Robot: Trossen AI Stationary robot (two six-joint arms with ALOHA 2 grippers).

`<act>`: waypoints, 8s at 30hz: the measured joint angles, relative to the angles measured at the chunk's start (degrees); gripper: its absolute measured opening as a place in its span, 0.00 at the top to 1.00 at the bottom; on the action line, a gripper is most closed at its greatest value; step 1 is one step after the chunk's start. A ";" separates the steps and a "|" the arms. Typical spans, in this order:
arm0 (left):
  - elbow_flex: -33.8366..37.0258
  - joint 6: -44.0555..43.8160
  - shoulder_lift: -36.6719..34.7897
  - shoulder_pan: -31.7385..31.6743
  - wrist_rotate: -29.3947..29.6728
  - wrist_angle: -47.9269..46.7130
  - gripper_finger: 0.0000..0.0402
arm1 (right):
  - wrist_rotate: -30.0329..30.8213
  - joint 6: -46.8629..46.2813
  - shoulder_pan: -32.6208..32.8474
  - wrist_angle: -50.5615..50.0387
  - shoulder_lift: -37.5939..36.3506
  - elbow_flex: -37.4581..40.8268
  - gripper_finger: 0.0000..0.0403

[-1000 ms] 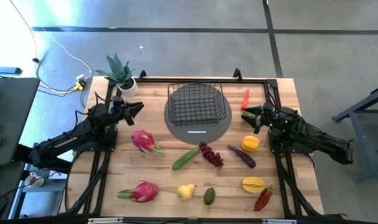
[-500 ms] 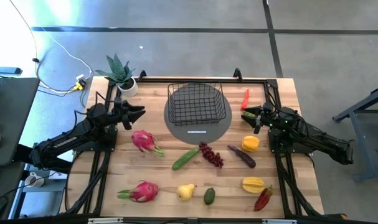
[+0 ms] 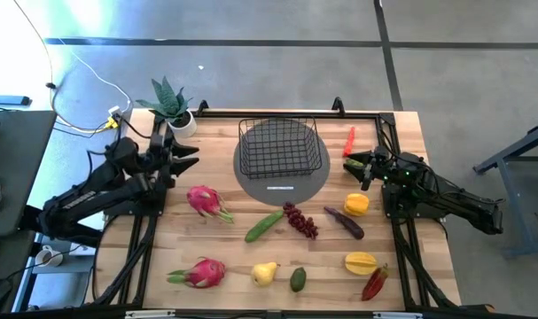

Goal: Build produce basket
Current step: Put the top dragon fruit into the wire basket, then put the yellow bell pepper into the wire basket

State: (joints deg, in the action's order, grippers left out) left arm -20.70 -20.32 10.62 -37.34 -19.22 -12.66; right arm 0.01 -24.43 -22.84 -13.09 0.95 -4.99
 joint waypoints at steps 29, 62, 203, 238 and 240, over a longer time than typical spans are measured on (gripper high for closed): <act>-27.77 25.39 30.15 10.57 0.61 -35.19 0.52 | 0.00 0.00 0.00 -0.01 0.00 0.00 0.40; -27.74 25.71 54.70 30.00 12.60 -42.44 0.52 | 0.00 0.00 -0.01 0.01 0.00 0.01 0.40; -54.67 15.29 88.00 8.37 24.14 -14.97 1.00 | 0.00 0.00 0.01 0.00 0.17 0.00 0.40; -59.38 2.87 90.35 7.95 21.07 -17.63 0.70 | 0.00 0.00 0.01 0.01 0.17 0.00 0.40; -61.44 2.89 90.35 8.49 21.06 -18.34 0.71 | 0.00 0.00 0.01 0.01 0.17 0.02 0.40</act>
State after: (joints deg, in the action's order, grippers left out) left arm -82.14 -17.43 100.97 -28.85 1.85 -31.00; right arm 0.01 -24.43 -22.83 -13.08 1.12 -4.97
